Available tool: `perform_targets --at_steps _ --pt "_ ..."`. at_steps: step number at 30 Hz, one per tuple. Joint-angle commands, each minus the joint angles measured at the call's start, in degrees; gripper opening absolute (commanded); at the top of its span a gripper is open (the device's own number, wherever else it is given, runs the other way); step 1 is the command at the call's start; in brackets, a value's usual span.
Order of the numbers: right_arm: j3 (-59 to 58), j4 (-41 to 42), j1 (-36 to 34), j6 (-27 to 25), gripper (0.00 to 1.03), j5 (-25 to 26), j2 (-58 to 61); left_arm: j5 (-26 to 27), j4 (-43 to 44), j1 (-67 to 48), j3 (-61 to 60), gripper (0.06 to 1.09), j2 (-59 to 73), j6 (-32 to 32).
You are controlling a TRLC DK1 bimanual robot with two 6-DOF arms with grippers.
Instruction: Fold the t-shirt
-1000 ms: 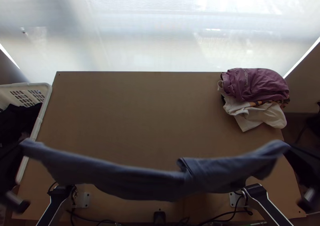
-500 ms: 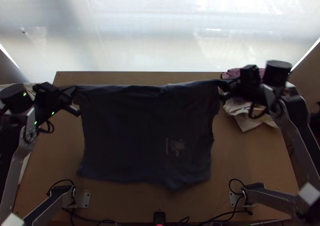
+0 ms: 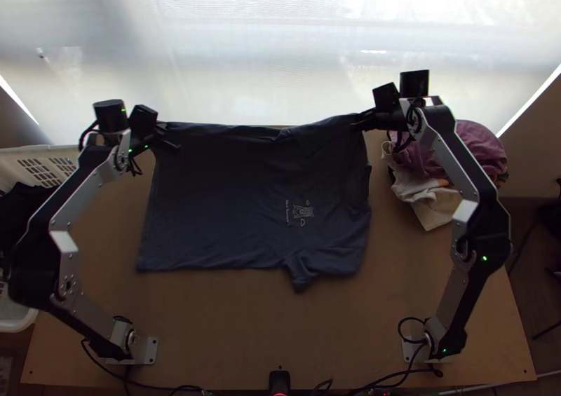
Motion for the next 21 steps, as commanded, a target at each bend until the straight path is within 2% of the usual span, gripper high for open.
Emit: perform_targets --at_steps 1,4,15,21 --pt "9.05 -5.22 -0.59 -0.90 0.03 1.47 10.54 -4.90 0.56 -1.19 4.77 0.20 11.81 0.53" --pt "5.89 -9.88 -1.03 -1.52 0.03 1.38 7.55 -4.90 1.26 -0.75 -1.12 0.20 8.12 0.71" --pt "-14.94 -9.88 -0.95 -2.92 0.03 1.38 -2.73 -4.55 2.23 -0.58 -21.07 0.20 -2.16 6.07" --pt "-22.41 -9.79 -1.56 -3.71 0.03 1.38 -7.04 -4.46 1.18 0.04 -26.87 0.20 -5.42 12.57"
